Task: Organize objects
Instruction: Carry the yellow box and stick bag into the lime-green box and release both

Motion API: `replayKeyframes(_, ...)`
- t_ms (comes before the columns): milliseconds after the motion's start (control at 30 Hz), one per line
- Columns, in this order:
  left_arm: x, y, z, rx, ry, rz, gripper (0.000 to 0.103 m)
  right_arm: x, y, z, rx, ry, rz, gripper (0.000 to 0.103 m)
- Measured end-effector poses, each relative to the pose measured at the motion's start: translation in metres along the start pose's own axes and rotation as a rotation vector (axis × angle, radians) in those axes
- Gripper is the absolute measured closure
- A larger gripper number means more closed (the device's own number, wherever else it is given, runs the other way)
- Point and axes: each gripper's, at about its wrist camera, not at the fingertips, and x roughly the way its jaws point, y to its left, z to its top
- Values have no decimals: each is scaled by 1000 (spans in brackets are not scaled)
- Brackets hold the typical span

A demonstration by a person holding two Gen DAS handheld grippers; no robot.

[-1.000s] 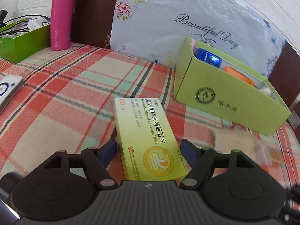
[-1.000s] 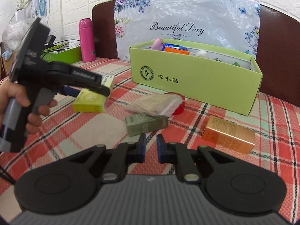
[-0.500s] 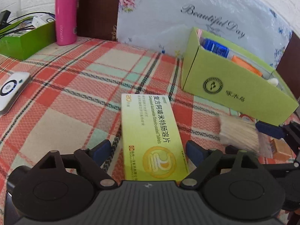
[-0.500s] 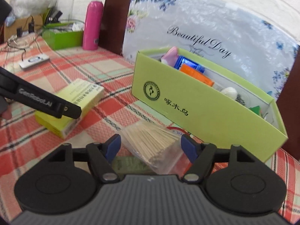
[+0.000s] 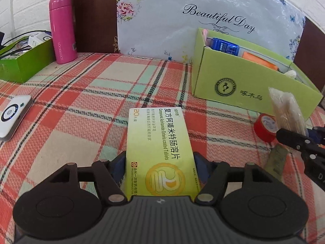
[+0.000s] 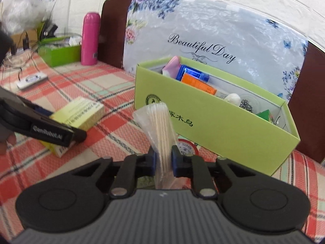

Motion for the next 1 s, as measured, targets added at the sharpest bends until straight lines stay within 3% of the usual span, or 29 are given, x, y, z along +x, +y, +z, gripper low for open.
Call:
replayKeyframes(300, -53, -32, 18, 16, -103, -138, 33, -48, -27, 5, 156, -81, 65, 90)
replayKeyframes(567, -80, -69, 73, 26, -223, -238, 33, -78, -71, 26, 244, -187, -9, 90)
replayKeyframes(800, -62, -90, 123, 19, -287, -252, 32, -70, -113, 51, 307, -247, -122, 90)
replayKeyframes(1000, -26, -93, 151, 21, -298, -208, 33, -36, -136, 66, 308, -258, -214, 90)
